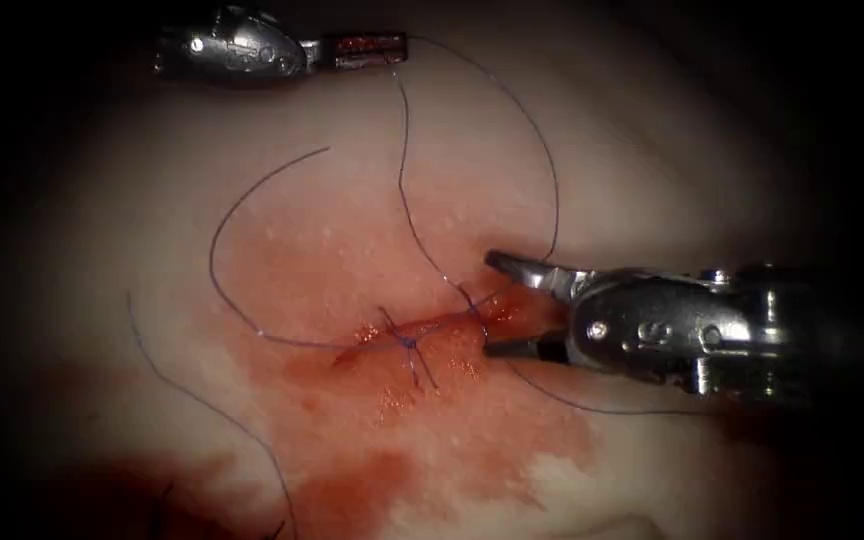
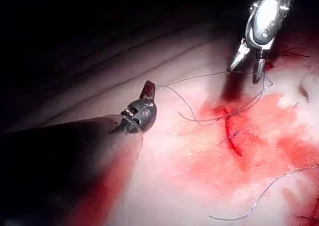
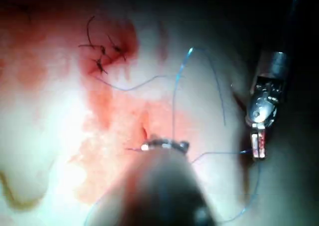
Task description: Wound Closure
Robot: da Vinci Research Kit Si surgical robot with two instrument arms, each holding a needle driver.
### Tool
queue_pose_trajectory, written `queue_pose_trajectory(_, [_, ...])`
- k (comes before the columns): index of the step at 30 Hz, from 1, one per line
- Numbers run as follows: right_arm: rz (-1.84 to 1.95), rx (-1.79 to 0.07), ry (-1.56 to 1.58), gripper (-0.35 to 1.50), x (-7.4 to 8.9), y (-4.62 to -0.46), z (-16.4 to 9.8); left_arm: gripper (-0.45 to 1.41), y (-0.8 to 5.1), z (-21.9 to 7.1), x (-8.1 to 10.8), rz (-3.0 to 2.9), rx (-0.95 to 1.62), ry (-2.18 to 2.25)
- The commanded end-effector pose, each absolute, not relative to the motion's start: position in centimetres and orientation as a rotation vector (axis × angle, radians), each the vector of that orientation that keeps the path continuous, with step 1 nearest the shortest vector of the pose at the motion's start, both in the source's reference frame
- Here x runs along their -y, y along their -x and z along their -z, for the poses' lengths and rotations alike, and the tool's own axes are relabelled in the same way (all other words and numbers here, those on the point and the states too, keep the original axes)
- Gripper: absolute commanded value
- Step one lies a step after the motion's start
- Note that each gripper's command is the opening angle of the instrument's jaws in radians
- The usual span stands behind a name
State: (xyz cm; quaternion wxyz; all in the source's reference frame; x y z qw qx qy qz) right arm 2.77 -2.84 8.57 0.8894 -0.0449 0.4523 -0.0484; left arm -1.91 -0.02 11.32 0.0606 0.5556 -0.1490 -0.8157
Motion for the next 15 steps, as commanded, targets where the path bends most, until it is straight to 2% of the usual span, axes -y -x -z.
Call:
queue_pose_trajectory(1, [0.100, -0.941, 0.095, 1.29, 2.81, -2.86, -8.60, -0.45, 1.96, -11.36, -0.02, 2.466, 0.453, -1.682])
queue_pose_trajectory(11, [0.096, -0.940, 0.094, 1.26, 2.79, -2.92, -8.61, -0.45, 1.96, -11.36, -0.01, 2.466, 0.453, -1.682])
queue_pose_trajectory(13, [0.102, -0.943, 0.093, 1.03, 2.78, -2.93, -8.60, -0.45, 1.96, -11.35, -0.01, 2.466, 0.453, -1.682])
queue_pose_trajectory(14, [0.118, -0.950, 0.091, 0.79, 2.78, -2.93, -8.60, -0.45, 1.97, -11.35, -0.01, 2.466, 0.453, -1.682])
queue_pose_trajectory(15, [0.148, -0.952, 0.087, -0.10, 2.77, -2.92, -8.60, -0.45, 1.97, -11.35, 0.00, 2.466, 0.453, -1.682])
